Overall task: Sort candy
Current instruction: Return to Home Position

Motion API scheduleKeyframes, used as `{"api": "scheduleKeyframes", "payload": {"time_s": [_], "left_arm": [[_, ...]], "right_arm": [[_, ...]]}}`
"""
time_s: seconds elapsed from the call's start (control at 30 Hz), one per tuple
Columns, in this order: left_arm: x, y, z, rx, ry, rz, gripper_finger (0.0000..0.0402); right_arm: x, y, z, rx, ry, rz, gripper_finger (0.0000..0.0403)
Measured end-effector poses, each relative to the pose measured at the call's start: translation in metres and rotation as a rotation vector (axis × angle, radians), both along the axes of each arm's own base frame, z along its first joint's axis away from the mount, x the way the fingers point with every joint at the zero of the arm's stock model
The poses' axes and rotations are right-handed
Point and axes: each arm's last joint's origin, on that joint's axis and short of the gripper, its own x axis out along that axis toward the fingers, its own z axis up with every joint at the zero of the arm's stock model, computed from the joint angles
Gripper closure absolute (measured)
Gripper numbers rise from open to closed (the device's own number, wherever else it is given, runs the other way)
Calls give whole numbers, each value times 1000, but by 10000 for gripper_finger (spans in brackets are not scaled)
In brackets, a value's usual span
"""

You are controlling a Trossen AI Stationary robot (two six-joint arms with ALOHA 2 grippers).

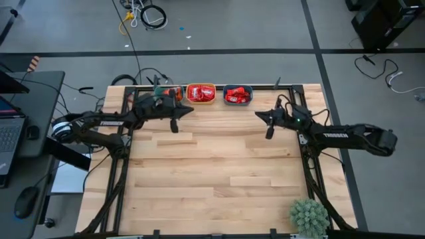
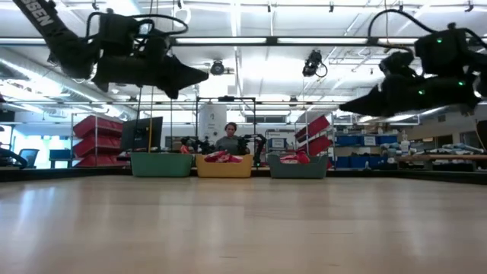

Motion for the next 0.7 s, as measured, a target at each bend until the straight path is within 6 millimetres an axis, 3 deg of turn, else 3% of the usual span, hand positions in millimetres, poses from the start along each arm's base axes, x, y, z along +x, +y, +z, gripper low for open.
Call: {"api": "scheduleKeyframes", "payload": {"time_s": [0.27,0.5,0.7], "left_arm": [[-20,-14,-16,-32,-119,-25,400],[-32,-14,-7,-37,-141,-69,400],[-54,-30,-10,5,-136,-35,400]], "right_arm": [[-5,3,-7,7,32,28,403],[-7,2,-9,17,54,13,403],[-11,-1,-10,42,60,12,403]]}}
